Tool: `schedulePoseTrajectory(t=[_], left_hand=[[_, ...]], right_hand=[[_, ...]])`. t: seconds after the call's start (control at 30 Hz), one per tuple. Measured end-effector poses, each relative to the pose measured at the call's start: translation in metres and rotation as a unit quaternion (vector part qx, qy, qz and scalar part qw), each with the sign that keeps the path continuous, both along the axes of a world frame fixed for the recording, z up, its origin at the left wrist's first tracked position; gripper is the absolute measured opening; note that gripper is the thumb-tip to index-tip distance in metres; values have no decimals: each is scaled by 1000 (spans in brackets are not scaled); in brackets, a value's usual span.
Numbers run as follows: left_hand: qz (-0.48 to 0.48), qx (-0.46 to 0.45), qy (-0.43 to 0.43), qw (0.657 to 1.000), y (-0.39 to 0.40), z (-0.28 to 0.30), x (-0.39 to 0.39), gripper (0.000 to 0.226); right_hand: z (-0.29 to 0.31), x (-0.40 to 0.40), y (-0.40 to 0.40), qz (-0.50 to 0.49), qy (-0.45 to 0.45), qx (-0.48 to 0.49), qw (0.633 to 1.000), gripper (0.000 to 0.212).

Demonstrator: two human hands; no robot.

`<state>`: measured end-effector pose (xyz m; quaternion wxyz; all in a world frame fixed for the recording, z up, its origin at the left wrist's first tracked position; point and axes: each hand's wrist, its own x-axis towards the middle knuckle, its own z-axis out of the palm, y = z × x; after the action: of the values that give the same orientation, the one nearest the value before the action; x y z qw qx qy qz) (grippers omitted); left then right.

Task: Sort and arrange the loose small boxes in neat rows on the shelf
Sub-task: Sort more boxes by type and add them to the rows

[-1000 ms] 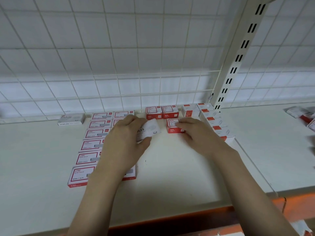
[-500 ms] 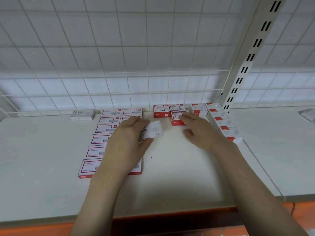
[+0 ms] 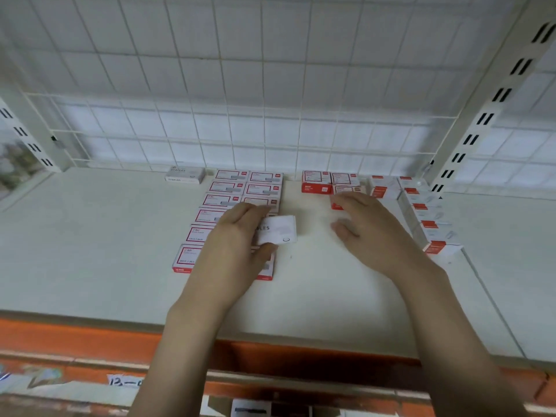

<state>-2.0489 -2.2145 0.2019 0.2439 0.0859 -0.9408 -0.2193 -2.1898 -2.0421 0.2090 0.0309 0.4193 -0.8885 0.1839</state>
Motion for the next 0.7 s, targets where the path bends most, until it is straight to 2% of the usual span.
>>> schedulePoseTrajectory(t=[0.23, 0.47, 0.7], left_hand=[[23, 10, 27, 999, -29, 3, 24, 49], [17, -4, 10, 1000, -106, 6, 58, 43], [21, -87, -34, 995, -200, 5, 69, 32]], right_hand=[[10, 40, -44, 40, 14, 1, 999, 37], [6, 69, -106, 17, 4, 7, 1000, 38], [2, 90, -163, -6, -9, -12, 1000, 36]])
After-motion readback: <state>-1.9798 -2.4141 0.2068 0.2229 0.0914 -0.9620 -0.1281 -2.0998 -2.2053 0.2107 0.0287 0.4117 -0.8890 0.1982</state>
